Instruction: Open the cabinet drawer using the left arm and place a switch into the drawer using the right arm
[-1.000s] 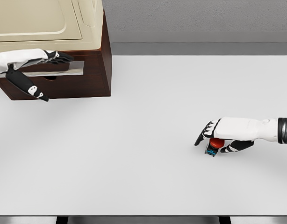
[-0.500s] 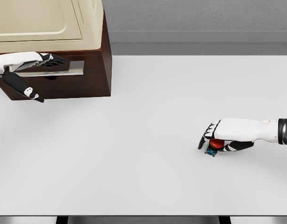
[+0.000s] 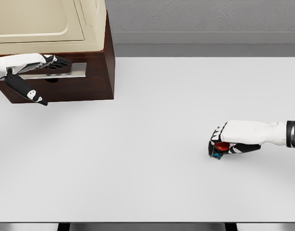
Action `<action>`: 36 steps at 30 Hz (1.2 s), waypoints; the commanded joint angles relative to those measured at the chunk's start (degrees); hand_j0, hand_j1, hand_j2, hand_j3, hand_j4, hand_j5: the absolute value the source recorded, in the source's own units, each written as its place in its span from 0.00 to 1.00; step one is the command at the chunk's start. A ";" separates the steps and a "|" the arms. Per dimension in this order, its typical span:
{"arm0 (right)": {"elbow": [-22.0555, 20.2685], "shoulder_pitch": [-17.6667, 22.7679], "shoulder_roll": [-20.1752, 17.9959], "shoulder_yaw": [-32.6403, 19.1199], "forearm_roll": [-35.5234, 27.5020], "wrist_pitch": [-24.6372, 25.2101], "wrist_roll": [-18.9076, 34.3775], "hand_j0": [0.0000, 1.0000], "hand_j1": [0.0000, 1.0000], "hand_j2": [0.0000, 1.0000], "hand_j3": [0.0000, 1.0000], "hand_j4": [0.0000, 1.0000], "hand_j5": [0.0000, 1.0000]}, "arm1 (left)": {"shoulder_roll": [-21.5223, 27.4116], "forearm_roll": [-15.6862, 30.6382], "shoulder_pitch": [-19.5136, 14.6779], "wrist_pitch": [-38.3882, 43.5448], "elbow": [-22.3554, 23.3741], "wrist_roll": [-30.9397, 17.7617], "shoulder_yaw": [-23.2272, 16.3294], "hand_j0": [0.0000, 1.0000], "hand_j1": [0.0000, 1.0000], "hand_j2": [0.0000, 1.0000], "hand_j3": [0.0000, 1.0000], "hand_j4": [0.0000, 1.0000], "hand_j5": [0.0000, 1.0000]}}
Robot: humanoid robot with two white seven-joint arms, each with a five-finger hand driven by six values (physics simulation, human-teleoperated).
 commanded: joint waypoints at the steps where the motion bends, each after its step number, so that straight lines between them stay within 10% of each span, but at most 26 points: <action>1: 0.05 -0.09 0.08 -0.13 -0.47 0.16 -0.01 0.48 0.48 0.48 0.48 0.48 0.48 | 0.03 0.27 0.00 -0.01 -0.02 0.01 0.02 1.00 1.00 1.00 1.00 1.00 1.00; 36: 3.21 -10.98 7.91 -0.40 -1.17 0.16 -0.01 0.45 0.45 0.45 0.45 0.45 0.45 | 9.70 7.48 4.83 -0.19 -8.89 0.01 0.02 1.00 1.00 1.00 1.00 1.00 1.00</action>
